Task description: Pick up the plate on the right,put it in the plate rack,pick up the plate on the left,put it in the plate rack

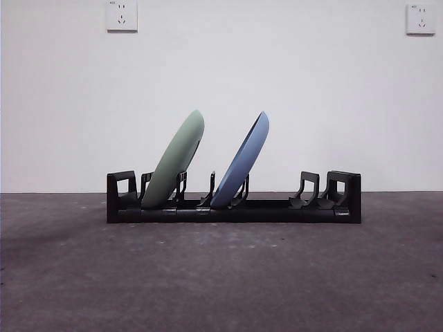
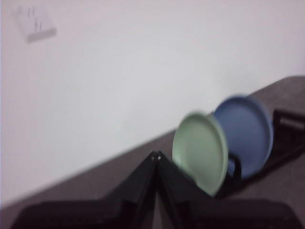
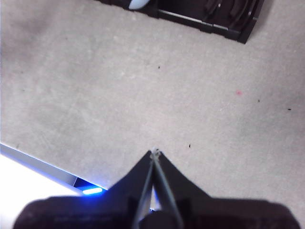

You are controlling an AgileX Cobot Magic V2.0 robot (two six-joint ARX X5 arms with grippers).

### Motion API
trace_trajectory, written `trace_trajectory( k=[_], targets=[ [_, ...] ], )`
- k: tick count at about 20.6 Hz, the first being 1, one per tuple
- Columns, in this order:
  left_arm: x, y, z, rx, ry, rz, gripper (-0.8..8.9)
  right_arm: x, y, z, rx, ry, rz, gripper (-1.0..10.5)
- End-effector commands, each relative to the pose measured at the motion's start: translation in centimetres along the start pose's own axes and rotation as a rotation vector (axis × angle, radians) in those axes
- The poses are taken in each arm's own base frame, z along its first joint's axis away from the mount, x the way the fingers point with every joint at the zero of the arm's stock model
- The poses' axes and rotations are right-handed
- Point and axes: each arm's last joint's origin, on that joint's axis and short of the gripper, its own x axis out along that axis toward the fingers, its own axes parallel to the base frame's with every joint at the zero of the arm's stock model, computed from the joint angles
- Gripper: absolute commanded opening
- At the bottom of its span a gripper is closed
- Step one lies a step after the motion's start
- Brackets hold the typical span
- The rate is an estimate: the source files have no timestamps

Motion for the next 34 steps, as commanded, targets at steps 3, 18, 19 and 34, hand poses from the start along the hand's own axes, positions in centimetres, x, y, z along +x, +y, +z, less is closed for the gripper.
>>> trace_trajectory(
  k=[3, 18, 19, 34],
  targets=[
    [-0.2, -1.7, -7.5, -0.134, 0.052, 0.025, -0.04, 1.4, -0.1, 0.4, 0.012, 0.064, -0.012, 0.0],
    [-1.0, -3.1, -12.3, -0.288, 0.197, 0.005, -0.04, 1.8, 0.3, 4.0, -0.008, -0.251, 0.002, 0.0],
    [-1.0, -3.1, -12.3, -0.289, 0.201, 0.004, -0.04, 1.8, 0.3, 4.2, -0.008, -0.263, 0.002, 0.0],
    [-0.8, -3.2, -12.8, -0.303, 0.252, -0.002, -0.04, -5.0, -2.7, 0.0, 0.046, -0.675, -0.207, 0.0]
  ],
)
